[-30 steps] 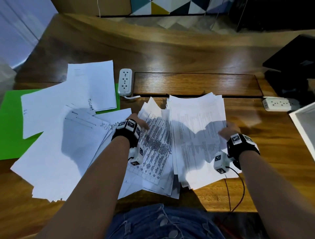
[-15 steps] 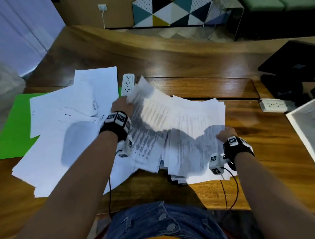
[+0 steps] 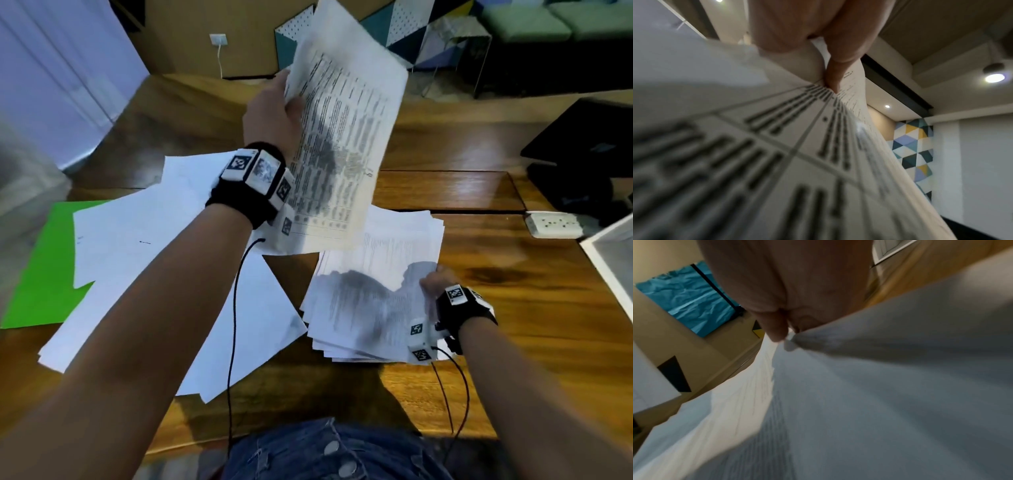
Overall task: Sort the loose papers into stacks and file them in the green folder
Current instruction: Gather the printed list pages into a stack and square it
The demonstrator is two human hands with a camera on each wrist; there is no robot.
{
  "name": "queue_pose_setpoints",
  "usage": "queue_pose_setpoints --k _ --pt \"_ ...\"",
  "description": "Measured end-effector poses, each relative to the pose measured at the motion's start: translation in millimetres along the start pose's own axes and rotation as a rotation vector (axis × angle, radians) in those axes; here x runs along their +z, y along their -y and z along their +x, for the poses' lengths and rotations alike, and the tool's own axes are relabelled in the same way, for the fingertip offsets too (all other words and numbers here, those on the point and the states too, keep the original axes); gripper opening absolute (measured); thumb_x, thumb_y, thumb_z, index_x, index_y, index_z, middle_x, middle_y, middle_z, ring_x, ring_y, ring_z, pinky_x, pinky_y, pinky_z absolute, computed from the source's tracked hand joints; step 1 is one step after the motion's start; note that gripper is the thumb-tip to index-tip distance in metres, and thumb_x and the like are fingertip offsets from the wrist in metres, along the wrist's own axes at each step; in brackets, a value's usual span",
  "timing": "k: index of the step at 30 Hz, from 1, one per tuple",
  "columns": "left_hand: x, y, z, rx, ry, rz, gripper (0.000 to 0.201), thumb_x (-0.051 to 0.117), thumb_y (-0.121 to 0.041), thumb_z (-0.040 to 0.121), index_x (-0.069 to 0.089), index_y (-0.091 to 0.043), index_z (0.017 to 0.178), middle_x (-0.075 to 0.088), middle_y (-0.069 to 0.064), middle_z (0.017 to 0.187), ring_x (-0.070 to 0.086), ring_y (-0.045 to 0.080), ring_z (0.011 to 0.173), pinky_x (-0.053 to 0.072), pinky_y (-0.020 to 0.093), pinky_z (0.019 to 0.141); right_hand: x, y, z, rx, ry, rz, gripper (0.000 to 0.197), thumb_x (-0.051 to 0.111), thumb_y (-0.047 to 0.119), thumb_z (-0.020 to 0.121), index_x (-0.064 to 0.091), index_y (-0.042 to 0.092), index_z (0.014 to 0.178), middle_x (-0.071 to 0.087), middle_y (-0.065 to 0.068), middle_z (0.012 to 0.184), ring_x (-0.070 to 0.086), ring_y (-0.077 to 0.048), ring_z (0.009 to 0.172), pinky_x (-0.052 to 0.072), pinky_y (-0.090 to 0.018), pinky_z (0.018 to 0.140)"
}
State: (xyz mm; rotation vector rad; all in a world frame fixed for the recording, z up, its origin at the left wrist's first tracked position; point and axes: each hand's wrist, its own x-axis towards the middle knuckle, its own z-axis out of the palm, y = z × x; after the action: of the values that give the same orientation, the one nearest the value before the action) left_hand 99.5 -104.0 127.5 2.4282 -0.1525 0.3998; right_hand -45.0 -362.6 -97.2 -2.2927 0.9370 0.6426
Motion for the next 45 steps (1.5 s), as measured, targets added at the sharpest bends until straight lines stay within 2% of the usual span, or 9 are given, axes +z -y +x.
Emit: queue_pose_setpoints --k 4,7,13,20,27,30,33,40,45 --pt "12.2 -8.4 10.1 -0.068 0.037 -0.231 0.039 0.054 -0.026 0.093 0.055 -0.005 0.126 0.064 0.014 0.118 0.061 0.028 0.110 0.049 0.034 0.087 -14.8 -1.3 -6.0 0.064 -0.075 0.398 0.038 0.037 0.013 0.101 0.040 -0.002 0.136 0.046 -0.022 0.138 0.047 -0.033 0.126 0.040 -0.029 0.098" --pt "33.0 2.8 7.6 -0.216 0.144 -0.328 0.035 0.058 -0.022 0.090 0.057 -0.002 0.119 0.065 0.018 0.116 0.062 0.028 0.108 0.046 0.028 0.078 -18.7 -5.8 -15.0 0.113 0.065 0.795 0.065 0.027 0.059 0.095 0.064 0.006 0.093 0.070 -0.013 0.072 0.057 -0.031 0.075 0.043 -0.040 0.070" --pt "103.4 49.6 -42.0 -0.418 0.493 -0.201 0.035 0.059 -0.014 0.091 0.057 0.004 0.120 0.062 0.016 0.104 0.059 0.028 0.096 0.041 0.024 0.070 -17.3 -19.3 -1.6 0.143 0.295 1.127 0.098 0.021 0.083 0.077 0.032 0.015 0.147 0.042 -0.015 0.146 0.044 -0.035 0.131 0.031 -0.054 0.110" --pt "161.5 90.8 -82.8 -0.710 0.661 -0.084 0.035 0.059 -0.019 0.090 0.059 0.000 0.119 0.063 0.017 0.122 0.059 0.034 0.113 0.047 0.032 0.085 -16.8 -4.0 -4.6 0.088 0.256 1.040 0.061 0.042 0.057 0.091 0.052 0.014 0.132 0.063 -0.010 0.114 0.059 -0.028 0.106 0.044 -0.044 0.098" --pt "178.0 75.2 -104.1 -0.595 0.465 -0.092 0.080 0.070 -0.039 0.078 0.030 -0.013 0.142 0.036 0.015 0.144 0.034 0.035 0.134 0.032 0.045 0.109 -0.3 -1.0 18.2 -0.064 0.318 0.818 0.101 0.074 0.051 0.059 0.036 0.015 0.145 0.033 -0.004 0.153 0.027 -0.020 0.143 0.016 -0.036 0.117" --pt "174.9 73.7 -113.5 -0.852 0.329 -0.044 0.084 0.061 -0.048 0.083 0.020 -0.014 0.147 0.021 0.013 0.154 0.021 0.033 0.142 0.021 0.047 0.115 -2.0 14.0 2.9 0.020 0.349 0.748 0.124 0.076 0.066 0.040 0.036 0.015 0.145 0.031 -0.005 0.154 0.026 -0.024 0.144 0.017 -0.042 0.115" --pt "177.9 72.3 -125.2 -0.950 0.446 -0.098 0.081 0.057 -0.043 0.087 0.017 -0.006 0.148 0.021 0.013 0.155 0.022 0.033 0.142 0.021 0.042 0.114 0.9 20.8 -3.1 0.082 0.272 0.739 0.075 0.074 0.044 0.073 0.046 0.016 0.137 0.043 -0.001 0.145 0.040 -0.025 0.134 0.029 -0.040 0.106" --pt "175.9 83.5 -110.8 -0.952 0.534 -0.441 0.105 0.072 -0.034 0.079 -0.002 -0.019 0.152 0.024 0.013 0.156 0.029 0.035 0.141 0.030 0.045 0.113 1.6 31.6 -9.3 0.057 0.173 0.738 0.044 0.061 0.001 0.087 0.050 -0.006 0.129 0.053 -0.020 0.132 0.052 -0.028 0.122 0.036 -0.037 0.106" --pt "167.5 129.8 -102.6 -0.969 0.620 -0.607 0.100 0.088 -0.046 0.049 0.049 -0.012 0.135 0.064 0.015 0.123 0.063 0.029 0.111 0.050 0.044 0.095 -14.9 32.0 -22.7 -0.132 0.126 0.909 0.034 0.062 -0.006 0.081 0.058 0.017 0.105 0.068 -0.003 0.110 0.062 -0.015 0.098 0.041 -0.039 0.096"
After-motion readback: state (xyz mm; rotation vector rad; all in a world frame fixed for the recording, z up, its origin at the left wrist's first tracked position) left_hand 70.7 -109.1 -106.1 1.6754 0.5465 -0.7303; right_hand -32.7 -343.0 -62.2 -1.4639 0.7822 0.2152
